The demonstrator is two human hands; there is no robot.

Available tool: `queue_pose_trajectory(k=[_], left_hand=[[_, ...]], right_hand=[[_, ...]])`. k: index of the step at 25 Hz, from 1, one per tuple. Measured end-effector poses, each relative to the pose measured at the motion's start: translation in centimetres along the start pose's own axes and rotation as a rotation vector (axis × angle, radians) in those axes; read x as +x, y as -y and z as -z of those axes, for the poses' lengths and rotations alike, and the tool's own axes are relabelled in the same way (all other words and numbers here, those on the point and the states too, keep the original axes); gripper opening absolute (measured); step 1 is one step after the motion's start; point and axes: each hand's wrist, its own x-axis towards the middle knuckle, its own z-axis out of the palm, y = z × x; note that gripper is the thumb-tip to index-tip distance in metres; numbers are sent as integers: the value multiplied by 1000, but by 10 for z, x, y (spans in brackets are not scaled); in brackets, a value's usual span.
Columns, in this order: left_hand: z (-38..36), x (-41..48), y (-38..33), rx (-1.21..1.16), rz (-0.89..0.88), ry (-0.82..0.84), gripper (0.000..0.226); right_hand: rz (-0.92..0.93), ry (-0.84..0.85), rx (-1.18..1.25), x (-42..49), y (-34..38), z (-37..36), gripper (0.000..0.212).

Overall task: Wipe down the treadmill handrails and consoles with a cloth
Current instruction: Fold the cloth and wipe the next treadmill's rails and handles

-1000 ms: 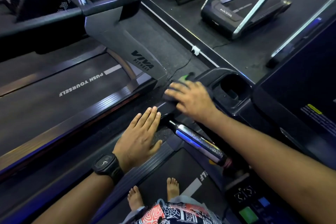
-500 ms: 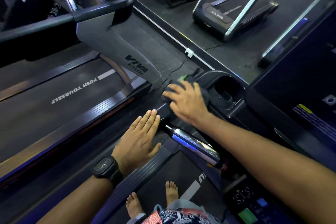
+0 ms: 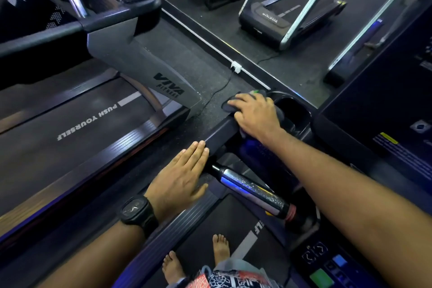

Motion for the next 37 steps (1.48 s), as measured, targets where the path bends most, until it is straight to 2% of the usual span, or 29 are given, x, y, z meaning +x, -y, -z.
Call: queue_pose_trajectory(k=[1,3,4,5,7,8,9,11,12,13,15,16,18,19,20,22,23,24,26,27,28,30,31,33,35,37], left_hand=[[-1,0,0,-3,-3,6,80],[-1,3,2,-7,-10,14,80],[0,5,3,-10,-12,13,80],[1,6,4,-10,-17,6,80],[0,10,6,-11,-35,-1,79],[0,12,6,-16,-38,3,80],[1,14,5,-25,-38,11,80],[2,22,3,-36,-46,18,79],[3,25,3,-41,-47,16,78],[3,28,3,-44,-50,8,77],[4,30,2,-40,-51,-7,76],[4,30,2,-36,-51,-5,76],[6,32,2,-33,-64,1,76],[7,33,3,-35,-67,-3,76],[7,34,3,-34,-68,-7,77],[6,33,2,-35,-68,-11,77],[5,33,2,-34,-65,-8,77],[5,33,2,-32,-63,-2,77],[7,36,3,-31,-72,4,77],[7,38,4,-32,-75,6,77],[6,39,4,-29,-77,6,77],[6,39,2,-20,-70,-3,77],[6,38,1,-19,-65,-1,78],[7,39,1,-19,-69,2,77],[9,40,2,-18,-71,-1,77],[8,40,2,-26,-70,4,78]], right_hand=[[-51,16,-20,-2,4,-3,46],[219,-8,-71,-21,21,-17,49],[298,-15,-57,-22,17,-17,51],[275,39,-16,-12,4,-16,52],[-50,21,72,8,-9,0,51],[-124,19,54,8,-4,1,49],[-57,27,-1,1,10,-6,48],[258,-2,-63,-21,19,-16,49],[298,34,-60,-17,7,-14,49],[175,47,-13,-2,-10,-10,48],[-216,91,56,14,-15,6,45],[-229,98,16,13,-5,3,43],[152,92,-103,-7,24,-10,42],[260,47,-94,-9,18,-10,44],[243,102,-57,-1,2,-10,46],[-180,86,61,22,-28,5,46],[-297,86,67,22,-28,7,45],[-256,86,16,18,-18,6,44],[90,108,-101,-3,6,-10,43],[170,132,-97,-2,2,-9,43],[114,203,-52,9,-9,-3,43],[-196,250,-2,29,-21,13,44],[-225,271,-59,29,-16,12,43],[-16,299,-227,18,11,12,42],[116,287,-198,2,14,19,48],[-34,283,-195,-14,-9,26,59]])
